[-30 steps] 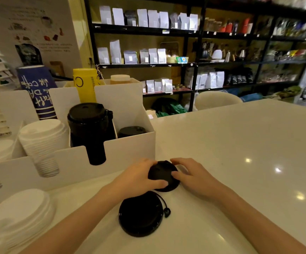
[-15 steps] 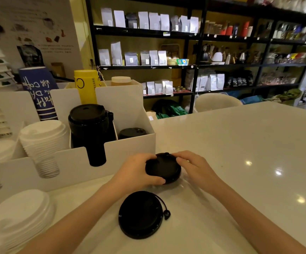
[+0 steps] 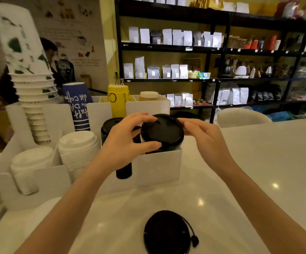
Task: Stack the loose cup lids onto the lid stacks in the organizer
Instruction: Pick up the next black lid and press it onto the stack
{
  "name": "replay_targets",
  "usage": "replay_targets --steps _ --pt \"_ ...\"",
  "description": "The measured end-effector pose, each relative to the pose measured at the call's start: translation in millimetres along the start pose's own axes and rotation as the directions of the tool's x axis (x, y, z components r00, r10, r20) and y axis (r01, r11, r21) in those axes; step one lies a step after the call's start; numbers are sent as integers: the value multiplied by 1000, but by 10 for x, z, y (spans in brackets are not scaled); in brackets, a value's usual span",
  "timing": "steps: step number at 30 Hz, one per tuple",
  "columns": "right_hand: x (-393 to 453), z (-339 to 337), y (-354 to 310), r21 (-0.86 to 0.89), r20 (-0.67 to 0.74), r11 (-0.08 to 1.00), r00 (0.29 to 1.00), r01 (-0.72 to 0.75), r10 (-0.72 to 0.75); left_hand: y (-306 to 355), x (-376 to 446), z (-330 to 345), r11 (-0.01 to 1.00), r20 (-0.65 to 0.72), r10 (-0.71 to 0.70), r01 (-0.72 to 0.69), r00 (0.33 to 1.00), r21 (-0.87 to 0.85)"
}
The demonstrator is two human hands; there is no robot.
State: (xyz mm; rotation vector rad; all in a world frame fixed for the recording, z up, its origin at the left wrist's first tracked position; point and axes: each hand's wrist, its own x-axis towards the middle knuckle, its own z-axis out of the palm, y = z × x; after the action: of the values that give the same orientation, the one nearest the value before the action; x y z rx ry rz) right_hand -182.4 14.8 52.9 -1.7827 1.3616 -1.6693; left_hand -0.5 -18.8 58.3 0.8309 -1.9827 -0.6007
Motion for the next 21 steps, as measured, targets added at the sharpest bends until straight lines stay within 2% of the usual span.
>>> replay_targets --steps 3,7,9,15,21 --pt "131 211 -84 98 -10 995 1000 22 -22 -71 44 -174 996 -77 -9 1 997 -91" --pt "257 516 -96 224 1 975 1000 -2 2 -177 75 -386 980 -104 -13 -8 994 -200" --pt "288 641 -53 228 39 973 999 -37 29 -263 94 -470 975 -102 -32 9 994 -223" --pt "295 841 91 211 240 977 971 -41 -11 -498 148 -553 991 -80 -67 57 995 -125" --pt "303 941 239 168 283 984 959 -58 8 -574 167 -536 989 -47 -141 138 989 -52"
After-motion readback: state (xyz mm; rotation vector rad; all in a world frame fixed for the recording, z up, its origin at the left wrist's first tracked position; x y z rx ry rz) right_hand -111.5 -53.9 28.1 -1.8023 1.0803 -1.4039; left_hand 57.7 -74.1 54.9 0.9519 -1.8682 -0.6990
